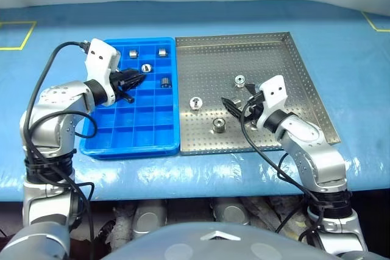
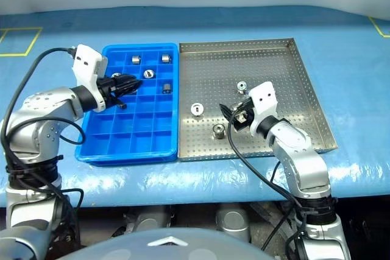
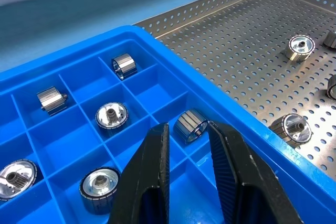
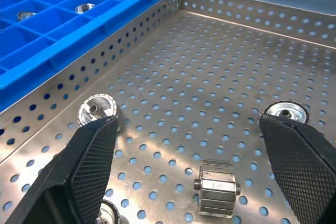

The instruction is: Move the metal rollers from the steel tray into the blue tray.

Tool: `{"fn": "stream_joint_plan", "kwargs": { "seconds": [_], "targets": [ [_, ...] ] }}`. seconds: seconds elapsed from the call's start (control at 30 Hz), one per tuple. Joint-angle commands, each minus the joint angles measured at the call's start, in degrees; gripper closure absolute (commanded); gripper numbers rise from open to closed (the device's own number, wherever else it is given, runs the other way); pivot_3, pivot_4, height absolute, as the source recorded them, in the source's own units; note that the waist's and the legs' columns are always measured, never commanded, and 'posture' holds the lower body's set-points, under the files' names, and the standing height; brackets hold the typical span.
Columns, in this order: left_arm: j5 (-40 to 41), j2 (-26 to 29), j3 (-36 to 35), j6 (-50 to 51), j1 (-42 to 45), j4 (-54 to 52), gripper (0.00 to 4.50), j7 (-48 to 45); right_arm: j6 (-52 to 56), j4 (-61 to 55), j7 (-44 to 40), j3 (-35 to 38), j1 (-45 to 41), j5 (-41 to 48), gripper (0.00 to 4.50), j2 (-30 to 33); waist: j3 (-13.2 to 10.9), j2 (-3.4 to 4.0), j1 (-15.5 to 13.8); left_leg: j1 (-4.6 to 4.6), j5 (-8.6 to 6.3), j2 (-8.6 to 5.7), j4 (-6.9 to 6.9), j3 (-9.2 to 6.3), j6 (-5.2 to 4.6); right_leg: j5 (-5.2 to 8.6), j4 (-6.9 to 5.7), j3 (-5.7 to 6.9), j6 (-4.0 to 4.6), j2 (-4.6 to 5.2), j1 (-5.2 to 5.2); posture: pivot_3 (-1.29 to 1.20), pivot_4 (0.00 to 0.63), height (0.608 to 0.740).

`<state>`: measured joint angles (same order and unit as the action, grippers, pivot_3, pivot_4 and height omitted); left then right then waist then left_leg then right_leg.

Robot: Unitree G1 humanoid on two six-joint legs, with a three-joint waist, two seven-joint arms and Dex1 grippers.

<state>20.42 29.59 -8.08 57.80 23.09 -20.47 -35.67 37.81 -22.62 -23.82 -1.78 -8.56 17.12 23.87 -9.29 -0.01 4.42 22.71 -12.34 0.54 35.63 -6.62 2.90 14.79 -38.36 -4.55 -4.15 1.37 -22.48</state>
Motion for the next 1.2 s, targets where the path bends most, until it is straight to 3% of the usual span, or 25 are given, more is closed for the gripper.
{"fn": "stream_joint_plan", "kwargs": {
  "seconds": [0.03,0.37,0.5,0.77,1.0,1.2],
  "targets": [
    [-0.02,-0.63,0.86,-6.70,-0.65,-2.12,3.27,0.58,0.68,-2.22,-0.99,-1.44,-1.75,0.47,0.00,-0.09,0.00,0.00,-0.07,0.00,0.00,0.00,-0.01,0.00,0.00,-0.07,0.00,0.00,0.11,0.00,-0.01,-0.04,0.150,0.740],
    [0.39,0.27,4.24,-12.34,-0.44,-0.14,3.27,-0.41,-0.16,2.49,-7.19,-8.40,-6.76,-0.70,0.00,1.06,0.00,-0.01,0.32,-0.02,0.00,0.01,-0.01,0.00,0.00,0.00,0.04,0.03,0.04,-0.01,0.01,-0.07,0.150,0.740],
    [-0.27,0.02,6.98,-17.38,0.04,0.41,3.27,-2.35,0.00,1.20,-4.35,-5.16,-6.89,-0.97,0.00,-0.04,0.00,0.00,0.20,0.02,0.00,0.00,-0.03,-0.01,0.00,-0.05,0.05,0.03,0.14,0.00,-0.01,-0.06,0.150,0.740],
    [-8.09,-1.68,29.02,-19.72,14.44,11.84,3.27,-12.10,3.13,-15.44,-1.82,2.38,2.91,-0.24,0.00,4.44,0.00,-0.02,-0.49,0.21,-0.01,-0.10,0.02,-0.12,-0.02,-0.07,0.24,0.18,0.16,0.06,0.00,-0.15,0.150,0.740],
    [-20.06,-5.35,40.75,-26.26,27.32,31.12,3.27,-15.17,4.97,-24.01,2.90,6.36,9.67,-1.38,0.00,4.62,0.01,0.00,3.73,0.19,-0.03,0.00,0.04,-0.05,-0.06,0.06,0.20,0.09,-0.08,-0.06,-0.05,-0.26,0.150,0.740],
    [-23.09,-6.68,40.59,-28.12,29.42,36.78,3.27,-17.55,5.25,-24.69,6.15,6.10,10.89,-1.88,0.00,2.34,0.00,0.00,6.80,0.20,-0.05,0.03,0.01,0.02,-0.09,0.07,0.19,-0.03,-0.08,-0.08,-0.09,-0.30,0.150,0.740]
  ]
}}
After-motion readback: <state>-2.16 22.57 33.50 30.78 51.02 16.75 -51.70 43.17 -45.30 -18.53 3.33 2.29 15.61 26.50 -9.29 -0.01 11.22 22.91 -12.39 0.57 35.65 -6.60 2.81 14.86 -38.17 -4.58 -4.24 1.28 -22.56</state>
